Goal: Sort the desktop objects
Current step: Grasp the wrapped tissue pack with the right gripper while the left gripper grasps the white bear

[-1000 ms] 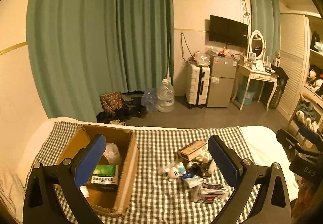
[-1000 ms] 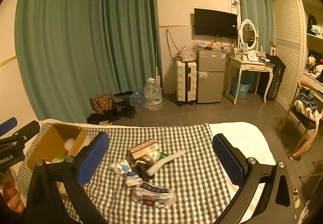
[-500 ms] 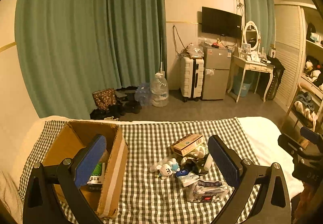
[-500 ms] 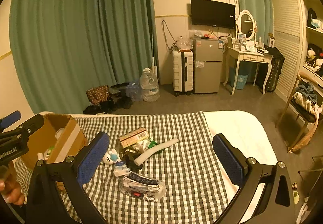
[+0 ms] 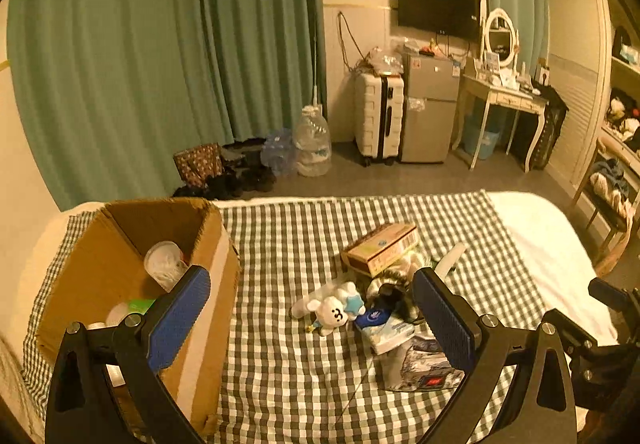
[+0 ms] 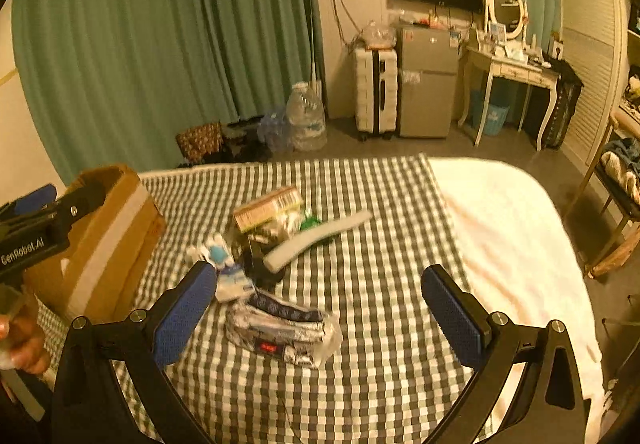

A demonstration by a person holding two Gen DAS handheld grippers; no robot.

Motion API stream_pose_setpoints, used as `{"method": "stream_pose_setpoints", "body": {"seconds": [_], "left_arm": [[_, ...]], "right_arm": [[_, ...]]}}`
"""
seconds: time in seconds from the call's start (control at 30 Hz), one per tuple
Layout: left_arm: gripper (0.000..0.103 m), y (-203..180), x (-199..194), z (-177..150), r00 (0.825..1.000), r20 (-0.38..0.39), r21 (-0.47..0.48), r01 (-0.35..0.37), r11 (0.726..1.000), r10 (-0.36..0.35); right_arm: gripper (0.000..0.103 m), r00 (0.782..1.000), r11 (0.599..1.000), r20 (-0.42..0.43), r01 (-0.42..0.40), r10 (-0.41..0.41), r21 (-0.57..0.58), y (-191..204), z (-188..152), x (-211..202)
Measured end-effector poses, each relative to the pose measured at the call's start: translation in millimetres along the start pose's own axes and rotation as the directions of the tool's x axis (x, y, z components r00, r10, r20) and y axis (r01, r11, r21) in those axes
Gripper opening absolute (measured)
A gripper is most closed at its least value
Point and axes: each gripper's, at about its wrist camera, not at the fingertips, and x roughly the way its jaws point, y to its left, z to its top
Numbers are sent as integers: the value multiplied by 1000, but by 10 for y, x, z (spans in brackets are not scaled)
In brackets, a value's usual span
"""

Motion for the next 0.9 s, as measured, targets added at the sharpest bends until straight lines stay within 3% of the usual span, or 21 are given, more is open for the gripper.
{"method": "stream_pose_setpoints", "body": {"seconds": [0.43, 0.9], "left_arm": [[103, 21, 838, -379, 989, -143, -20, 31, 999, -33], [103, -20, 1614, -450, 971, -232, -76, 43, 996, -60]], "right_arm": [[103, 987, 997, -142, -65, 71, 47, 132, -479, 660], [103, 971, 992, -216, -80, 100, 100, 118, -697, 1227]]}}
